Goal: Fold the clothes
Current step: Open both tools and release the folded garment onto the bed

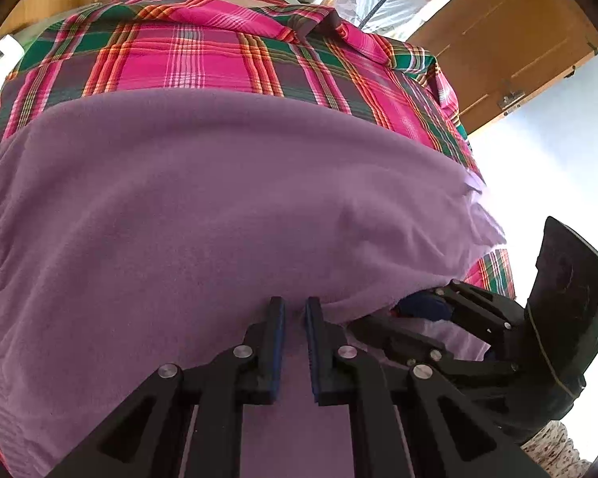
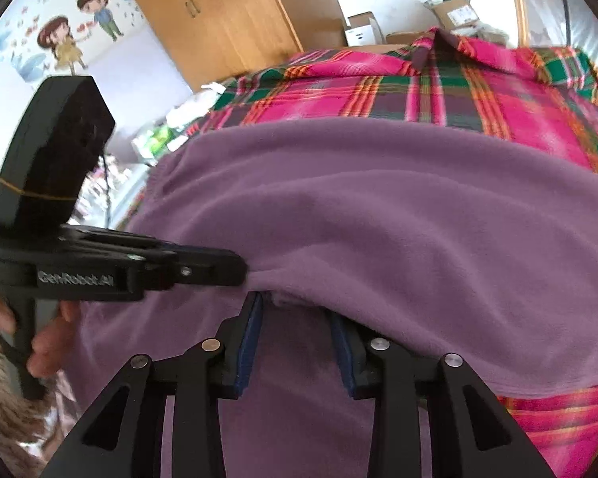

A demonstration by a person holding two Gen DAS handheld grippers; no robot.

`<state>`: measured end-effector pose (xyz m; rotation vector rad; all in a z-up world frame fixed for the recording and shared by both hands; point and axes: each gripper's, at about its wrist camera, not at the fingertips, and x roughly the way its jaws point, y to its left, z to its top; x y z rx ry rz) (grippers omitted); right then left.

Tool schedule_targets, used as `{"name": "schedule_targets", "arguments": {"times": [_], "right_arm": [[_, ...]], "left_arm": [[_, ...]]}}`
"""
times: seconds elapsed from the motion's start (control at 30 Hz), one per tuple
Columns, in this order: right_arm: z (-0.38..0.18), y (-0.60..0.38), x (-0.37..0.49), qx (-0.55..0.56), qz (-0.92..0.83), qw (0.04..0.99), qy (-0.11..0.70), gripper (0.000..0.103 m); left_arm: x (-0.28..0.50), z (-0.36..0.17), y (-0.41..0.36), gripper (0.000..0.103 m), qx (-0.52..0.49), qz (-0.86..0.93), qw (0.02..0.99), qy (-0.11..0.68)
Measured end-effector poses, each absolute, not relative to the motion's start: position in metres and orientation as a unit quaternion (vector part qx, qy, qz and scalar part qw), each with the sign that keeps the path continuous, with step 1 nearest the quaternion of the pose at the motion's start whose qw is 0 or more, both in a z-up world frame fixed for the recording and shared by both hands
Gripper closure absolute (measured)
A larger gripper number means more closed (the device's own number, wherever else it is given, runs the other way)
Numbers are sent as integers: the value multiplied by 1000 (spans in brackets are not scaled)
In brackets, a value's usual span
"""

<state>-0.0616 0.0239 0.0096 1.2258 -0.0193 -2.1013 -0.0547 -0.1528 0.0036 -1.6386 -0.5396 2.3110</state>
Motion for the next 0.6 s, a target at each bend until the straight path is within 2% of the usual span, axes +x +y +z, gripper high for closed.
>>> {"name": "schedule_targets", "arguments": {"times": [0.03, 0.07, 0.4, 0.6], "right_arm": [[10, 23, -61, 472, -809, 351, -11, 85], [11, 23, -60, 471, -807, 354, -14, 92], [23, 34, -39, 477, -785, 389, -72, 94], [23, 56, -39, 483, -785, 372, -108, 88]], "left_arm": [[-55, 4, -154, 93, -563, 795, 129, -186], [-55, 5, -155, 93, -562, 795, 128, -187], [-55, 22, -156, 93, -539, 810, 130, -190], [-60, 31, -123, 92, -538, 809, 173, -160]]}}
